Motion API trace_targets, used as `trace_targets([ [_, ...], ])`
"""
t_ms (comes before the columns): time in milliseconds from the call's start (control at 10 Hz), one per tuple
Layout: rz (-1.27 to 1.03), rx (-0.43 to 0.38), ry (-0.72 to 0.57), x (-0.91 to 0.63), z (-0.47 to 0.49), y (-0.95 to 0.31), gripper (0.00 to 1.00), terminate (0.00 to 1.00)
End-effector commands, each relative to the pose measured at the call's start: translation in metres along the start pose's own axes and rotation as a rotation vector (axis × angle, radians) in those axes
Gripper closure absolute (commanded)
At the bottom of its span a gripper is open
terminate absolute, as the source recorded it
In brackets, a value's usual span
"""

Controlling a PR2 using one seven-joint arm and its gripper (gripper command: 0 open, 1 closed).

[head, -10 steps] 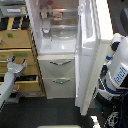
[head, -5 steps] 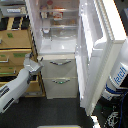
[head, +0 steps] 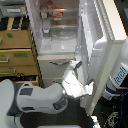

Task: Opening the fridge

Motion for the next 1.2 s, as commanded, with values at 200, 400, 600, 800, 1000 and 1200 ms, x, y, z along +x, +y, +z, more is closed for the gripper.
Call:
trace_targets([
  [200, -0.411, -0.146, 0.001, 0.310, -0.169, -0.276, 0.00, 0.00],
  [400, -0.423, -0.135, 0.012, 0.289, -0.177, -0.250, 0.00, 0.00],
  [600, -0.322, -0.146, -0.007, 0.187, -0.176, -0.106, 0.00, 0.00],
  [800, -0.242, -0.123, -0.025, 0.113, -0.165, -0.023, 0.00, 0.00],
  [1000, -0.146, -0.075, -0.016, 0.010, -0.152, 0.050, 0.00, 0.00],
  [1200, -0.069, -0.068, -0.013, -0.040, -0.147, 0.075, 0.00, 0.00],
])
